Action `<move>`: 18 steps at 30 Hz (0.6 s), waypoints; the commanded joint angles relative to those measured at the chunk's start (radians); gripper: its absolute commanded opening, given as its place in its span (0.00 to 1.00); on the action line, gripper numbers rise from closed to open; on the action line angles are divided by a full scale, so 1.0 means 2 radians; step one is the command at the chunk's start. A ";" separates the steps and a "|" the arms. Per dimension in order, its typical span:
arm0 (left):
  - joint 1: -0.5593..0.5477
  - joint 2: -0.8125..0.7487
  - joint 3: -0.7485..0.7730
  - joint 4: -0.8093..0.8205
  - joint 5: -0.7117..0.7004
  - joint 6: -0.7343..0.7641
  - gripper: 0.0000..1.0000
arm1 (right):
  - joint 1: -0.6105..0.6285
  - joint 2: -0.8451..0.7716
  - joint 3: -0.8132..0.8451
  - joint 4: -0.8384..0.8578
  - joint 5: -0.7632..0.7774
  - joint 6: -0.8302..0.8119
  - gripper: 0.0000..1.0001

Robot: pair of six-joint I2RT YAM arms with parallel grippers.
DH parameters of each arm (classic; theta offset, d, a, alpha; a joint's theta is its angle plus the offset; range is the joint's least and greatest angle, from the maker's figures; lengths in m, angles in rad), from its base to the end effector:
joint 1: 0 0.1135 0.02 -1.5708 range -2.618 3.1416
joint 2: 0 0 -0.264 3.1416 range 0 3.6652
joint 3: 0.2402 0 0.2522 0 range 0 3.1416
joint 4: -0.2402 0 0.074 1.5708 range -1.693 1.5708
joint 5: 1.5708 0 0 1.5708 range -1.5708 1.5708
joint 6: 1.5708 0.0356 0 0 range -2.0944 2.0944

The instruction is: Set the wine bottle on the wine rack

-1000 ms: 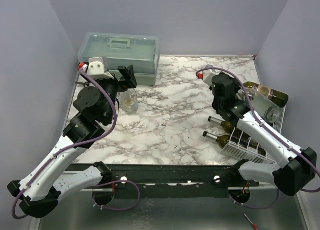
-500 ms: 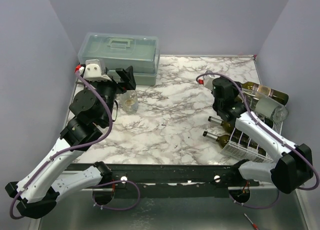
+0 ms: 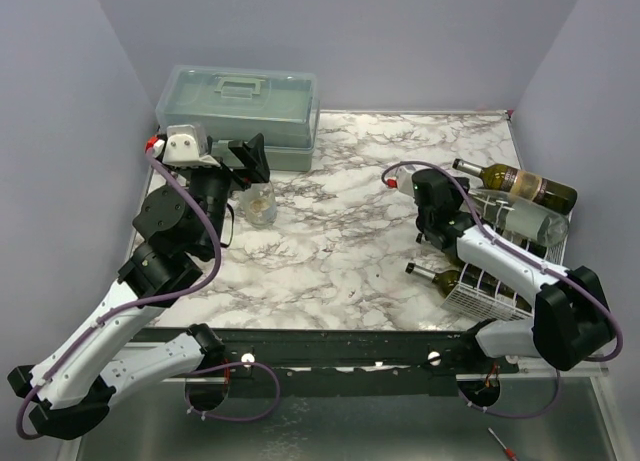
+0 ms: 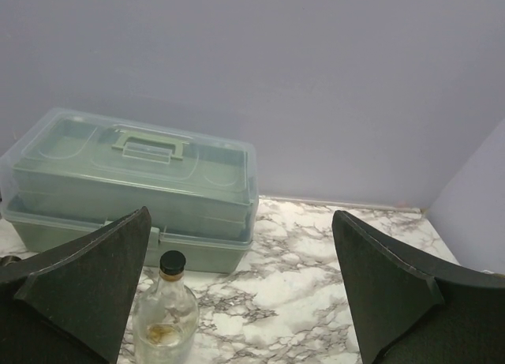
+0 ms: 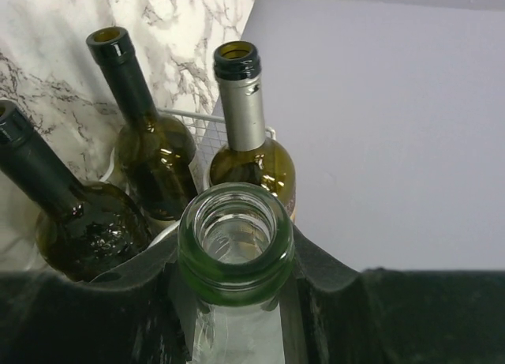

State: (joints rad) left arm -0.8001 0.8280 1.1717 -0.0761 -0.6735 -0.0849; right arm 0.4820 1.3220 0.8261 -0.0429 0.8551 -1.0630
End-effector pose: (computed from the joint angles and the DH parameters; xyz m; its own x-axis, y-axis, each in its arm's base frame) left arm 0.1205 -0.0922 0.4739 0.1715 -0.2718 -0.9469 0.1568 0.9565 -0.2461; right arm 0.2628 0.1072 0.2556 -0.4568 -0.8860 -0.0790 -0.2661 0.2209 -0.9383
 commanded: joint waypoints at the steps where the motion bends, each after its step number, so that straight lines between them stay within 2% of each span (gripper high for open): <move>1: -0.006 -0.005 -0.008 0.015 -0.017 0.016 0.99 | -0.007 -0.007 -0.022 0.052 0.032 -0.085 0.01; 10: -0.010 -0.001 -0.010 0.018 -0.018 0.018 0.99 | -0.016 -0.005 -0.068 0.106 -0.003 -0.097 0.01; 11: -0.056 -0.001 -0.010 0.018 -0.018 0.019 0.99 | -0.016 -0.003 -0.068 0.111 -0.006 -0.097 0.01; 12: -0.012 -0.001 -0.010 0.018 -0.018 0.019 0.99 | -0.017 0.001 -0.067 0.112 -0.008 -0.096 0.01; 14: -0.011 -0.001 -0.011 0.019 -0.019 0.020 0.99 | -0.017 0.007 -0.064 0.113 -0.009 -0.093 0.01; 16: -0.012 -0.001 -0.011 0.021 -0.020 0.021 0.99 | -0.016 0.008 -0.067 0.113 -0.014 -0.092 0.07; 18: -0.013 -0.001 -0.011 0.021 -0.021 0.021 0.99 | -0.017 0.006 -0.074 0.114 -0.018 -0.092 0.08</move>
State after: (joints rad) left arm -0.8234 0.8303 1.1587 -0.0540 -0.7021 -0.0551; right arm 0.4561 1.3380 0.6853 0.1329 0.7944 -1.1603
